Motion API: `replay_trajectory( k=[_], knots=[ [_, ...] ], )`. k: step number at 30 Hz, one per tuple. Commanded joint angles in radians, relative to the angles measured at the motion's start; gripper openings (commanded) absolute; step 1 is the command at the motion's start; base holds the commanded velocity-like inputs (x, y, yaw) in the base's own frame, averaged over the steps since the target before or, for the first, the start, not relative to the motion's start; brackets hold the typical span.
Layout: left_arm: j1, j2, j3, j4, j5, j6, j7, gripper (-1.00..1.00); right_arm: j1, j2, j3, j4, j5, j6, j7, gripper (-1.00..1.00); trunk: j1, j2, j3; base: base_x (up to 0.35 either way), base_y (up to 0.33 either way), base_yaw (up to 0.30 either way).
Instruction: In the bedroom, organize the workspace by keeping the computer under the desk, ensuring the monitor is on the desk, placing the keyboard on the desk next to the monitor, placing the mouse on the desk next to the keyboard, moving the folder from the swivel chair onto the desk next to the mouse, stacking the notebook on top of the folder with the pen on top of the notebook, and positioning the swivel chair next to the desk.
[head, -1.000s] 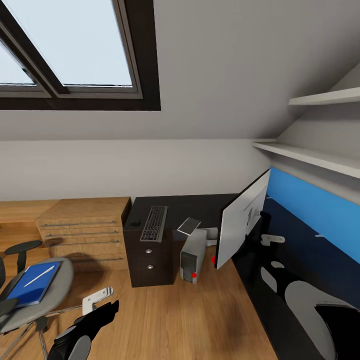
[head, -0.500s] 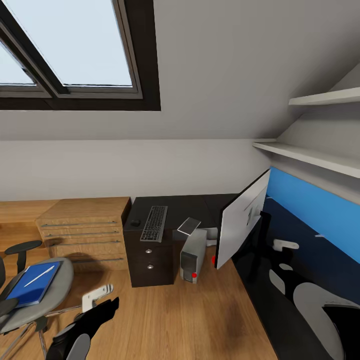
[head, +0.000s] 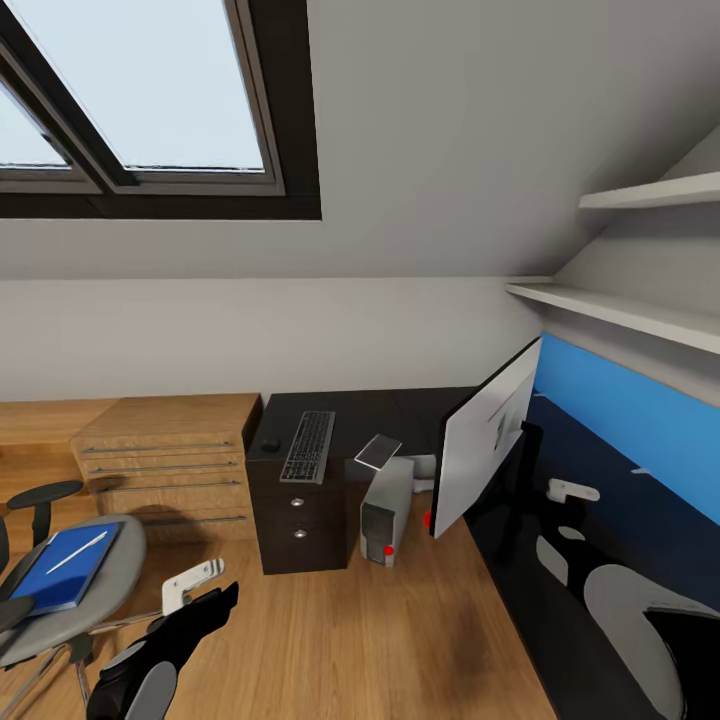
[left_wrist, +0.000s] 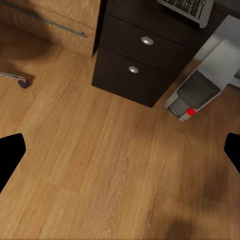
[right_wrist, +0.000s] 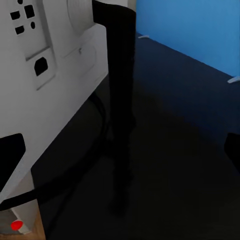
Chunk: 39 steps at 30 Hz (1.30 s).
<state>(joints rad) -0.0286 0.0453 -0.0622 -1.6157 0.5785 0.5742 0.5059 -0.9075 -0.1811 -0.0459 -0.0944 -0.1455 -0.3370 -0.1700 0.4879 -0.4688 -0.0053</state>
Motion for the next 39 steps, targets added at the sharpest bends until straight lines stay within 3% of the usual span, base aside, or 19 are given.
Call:
replay_trajectory(
  k=[1,12,39],
  knots=[
    [-0.001,0.001,-0.001,-0.001,0.01,0.001,0.01,1.0,0.0,0.001,-0.004,0.002,-0.004,-0.007,0.002,1.0,0.004,-0.008,-0.004,0.0,0.0,0.0],
    [-0.001,0.002,0.004,0.001,0.011,0.003,0.014,1.0,0.001,0.003,-0.004,0.007,-0.004,-0.042,0.003,1.0,0.046,-0.085,-0.038,0.0,0.0,0.0],
    [-0.001,0.001,0.004,0.006,0.012,0.007,0.019,1.0,0.0,0.002,-0.005,0.004,-0.005,-0.047,0.0,1.0,0.15,-0.274,-0.123,0.0,0.0,0.0]
  ],
)
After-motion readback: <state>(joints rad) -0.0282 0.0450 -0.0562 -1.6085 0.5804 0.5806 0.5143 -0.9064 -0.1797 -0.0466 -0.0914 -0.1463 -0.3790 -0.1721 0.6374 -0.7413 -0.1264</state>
